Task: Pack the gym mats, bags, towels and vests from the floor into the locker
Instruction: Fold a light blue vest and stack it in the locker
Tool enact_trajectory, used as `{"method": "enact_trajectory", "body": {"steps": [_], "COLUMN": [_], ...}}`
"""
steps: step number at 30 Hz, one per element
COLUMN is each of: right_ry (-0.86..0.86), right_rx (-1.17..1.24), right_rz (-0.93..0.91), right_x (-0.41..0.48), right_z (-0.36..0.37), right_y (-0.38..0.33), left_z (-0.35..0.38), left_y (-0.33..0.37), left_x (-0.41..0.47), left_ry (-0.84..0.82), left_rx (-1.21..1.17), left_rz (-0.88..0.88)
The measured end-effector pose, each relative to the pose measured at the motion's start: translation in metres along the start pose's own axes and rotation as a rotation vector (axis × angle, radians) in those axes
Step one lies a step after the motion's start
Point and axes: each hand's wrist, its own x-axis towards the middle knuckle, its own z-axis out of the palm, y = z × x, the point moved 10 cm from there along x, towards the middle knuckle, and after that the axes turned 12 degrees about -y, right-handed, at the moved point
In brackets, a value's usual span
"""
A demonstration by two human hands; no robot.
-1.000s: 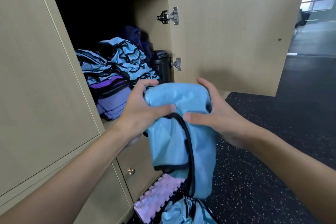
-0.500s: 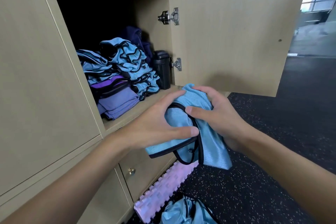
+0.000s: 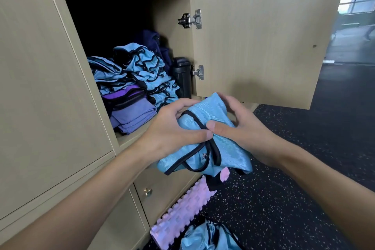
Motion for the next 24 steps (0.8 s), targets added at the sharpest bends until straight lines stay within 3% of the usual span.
{"method": "enact_trajectory", "body": {"steps": [4,9,17,24], "right_ry": [-0.200,-0.190,0.117,0.191], "right_rx": [0.246,0.244,0.330,0.323], "right_rz": [0.029,0.008,-0.040,-0.063], "right_x": [-0.002,0.003,0.068,0.161], "right_z": [0.013,0.016,-0.002,-0.017], "right_y": [0.004,0.001,0.007,-0.006], "left_z": [-0.002,-0.017,-0.061,-0.106], "left_y": [-0.002,-0.008,0.013,0.007], "left_x": [-0.002,0.001,0.024,0.060], "left_ry": [-0.013,0.109,0.266,0.328], "left_rx": [-0.170,-0.178,0.443,0.670], "left_rz": [-0.061,-0.091,0.034,-0.007]}}
